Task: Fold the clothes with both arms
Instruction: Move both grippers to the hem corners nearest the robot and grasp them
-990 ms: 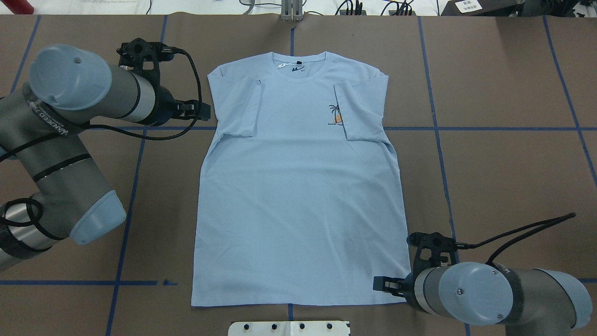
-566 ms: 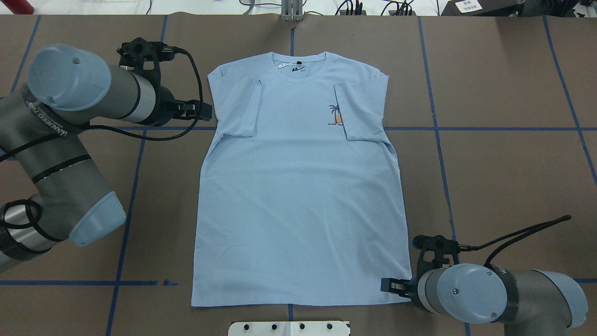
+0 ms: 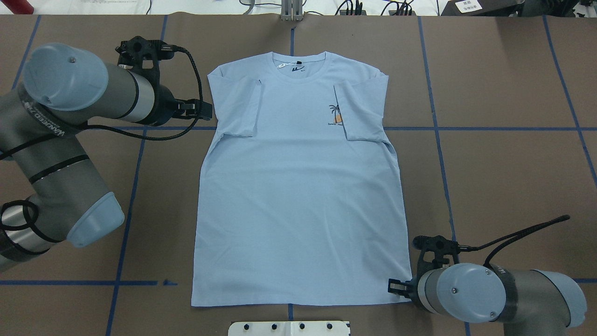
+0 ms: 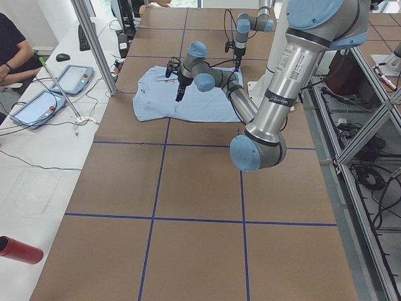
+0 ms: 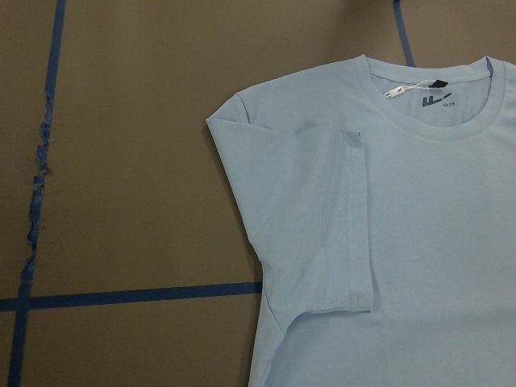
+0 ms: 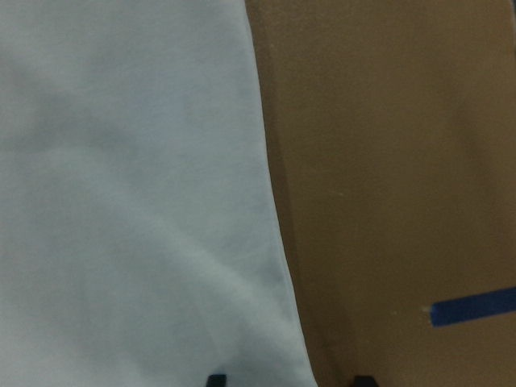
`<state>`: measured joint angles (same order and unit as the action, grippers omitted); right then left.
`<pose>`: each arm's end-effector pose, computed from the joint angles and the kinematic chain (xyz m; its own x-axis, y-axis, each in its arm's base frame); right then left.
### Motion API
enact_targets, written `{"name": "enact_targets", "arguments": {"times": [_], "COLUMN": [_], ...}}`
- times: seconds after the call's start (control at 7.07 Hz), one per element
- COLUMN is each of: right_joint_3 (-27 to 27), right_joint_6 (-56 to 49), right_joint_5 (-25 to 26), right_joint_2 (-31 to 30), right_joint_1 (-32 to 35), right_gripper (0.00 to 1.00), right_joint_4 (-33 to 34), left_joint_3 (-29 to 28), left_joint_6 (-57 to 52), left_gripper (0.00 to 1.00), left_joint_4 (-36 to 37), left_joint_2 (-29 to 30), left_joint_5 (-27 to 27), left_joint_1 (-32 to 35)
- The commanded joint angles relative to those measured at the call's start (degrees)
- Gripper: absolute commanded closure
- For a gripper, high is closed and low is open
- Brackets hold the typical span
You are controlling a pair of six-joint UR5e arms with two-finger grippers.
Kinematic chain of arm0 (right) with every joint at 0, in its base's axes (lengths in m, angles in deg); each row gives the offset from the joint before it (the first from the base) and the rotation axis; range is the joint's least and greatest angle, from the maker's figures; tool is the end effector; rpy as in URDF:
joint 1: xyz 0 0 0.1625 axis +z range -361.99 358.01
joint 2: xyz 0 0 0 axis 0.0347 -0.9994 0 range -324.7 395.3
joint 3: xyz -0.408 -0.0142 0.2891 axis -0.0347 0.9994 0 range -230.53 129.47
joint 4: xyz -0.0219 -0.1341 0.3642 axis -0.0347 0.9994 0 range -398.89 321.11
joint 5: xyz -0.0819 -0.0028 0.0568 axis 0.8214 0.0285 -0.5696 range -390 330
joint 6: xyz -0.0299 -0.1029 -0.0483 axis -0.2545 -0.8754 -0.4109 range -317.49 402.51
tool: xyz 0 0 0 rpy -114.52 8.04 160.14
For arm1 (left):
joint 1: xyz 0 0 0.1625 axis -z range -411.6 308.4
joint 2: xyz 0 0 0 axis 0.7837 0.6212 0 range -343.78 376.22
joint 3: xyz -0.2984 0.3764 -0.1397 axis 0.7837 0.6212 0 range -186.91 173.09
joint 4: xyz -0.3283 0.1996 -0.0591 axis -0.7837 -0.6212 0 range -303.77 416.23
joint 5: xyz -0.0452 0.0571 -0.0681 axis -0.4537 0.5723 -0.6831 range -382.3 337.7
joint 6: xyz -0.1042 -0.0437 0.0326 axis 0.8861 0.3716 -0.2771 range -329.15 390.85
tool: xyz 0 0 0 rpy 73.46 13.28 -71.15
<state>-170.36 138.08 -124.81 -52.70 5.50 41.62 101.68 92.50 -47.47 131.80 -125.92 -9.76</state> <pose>-0.4597 -0.1849 0.4920 0.7339 0.1940 0.6510 -0.1468 0.9810 -0.1268 0.3973 -0.4974 0.3356 0.5860 0.0948 -0.8047 0.2516 0.9228 0.2919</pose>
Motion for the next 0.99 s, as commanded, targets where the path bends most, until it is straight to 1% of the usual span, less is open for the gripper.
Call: {"name": "enact_targets", "arguments": {"times": [0.0, 0.28, 0.42, 0.57, 0.71, 0.85], "right_joint_3": [-0.2, -0.8, -1.7, -2.7, -4.0, -5.1], "right_joint_6": [0.0, 0.3, 0.5, 0.5, 0.5, 0.5], "right_joint_5": [-0.5, -0.1, 0.4, 0.4, 0.4, 0.3], "right_joint_2": [-0.1, 0.1, 0.2, 0.5, 0.3, 0.6], "right_joint_1": [0.1, 0.1, 0.1, 0.1, 0.2, 0.3], "right_gripper": [1.0, 1.0, 1.0, 1.0, 1.0, 1.0], "right_joint_4": [0.0, 0.0, 0.0, 0.0, 0.0, 0.0], "left_joint_3": [0.0, 0.0, 0.2, 1.5, 5.9, 9.9], "left_joint_6": [0.1, 0.1, 0.3, 4.5, 10.8, 20.5], "left_gripper": [0.0, 0.0, 0.0, 0.0, 0.0, 0.0], "left_joint_4": [0.0, 0.1, 0.3, -0.1, -0.3, -0.6], "left_joint_2": [-0.1, -0.1, -1.7, -6.2, -10.7, -14.9], "left_joint_5": [0.0, 0.0, -0.3, -2.2, -3.0, -2.3], "left_joint_1": [0.0, 0.2, 0.0, -0.6, -5.1, -11.9]}}
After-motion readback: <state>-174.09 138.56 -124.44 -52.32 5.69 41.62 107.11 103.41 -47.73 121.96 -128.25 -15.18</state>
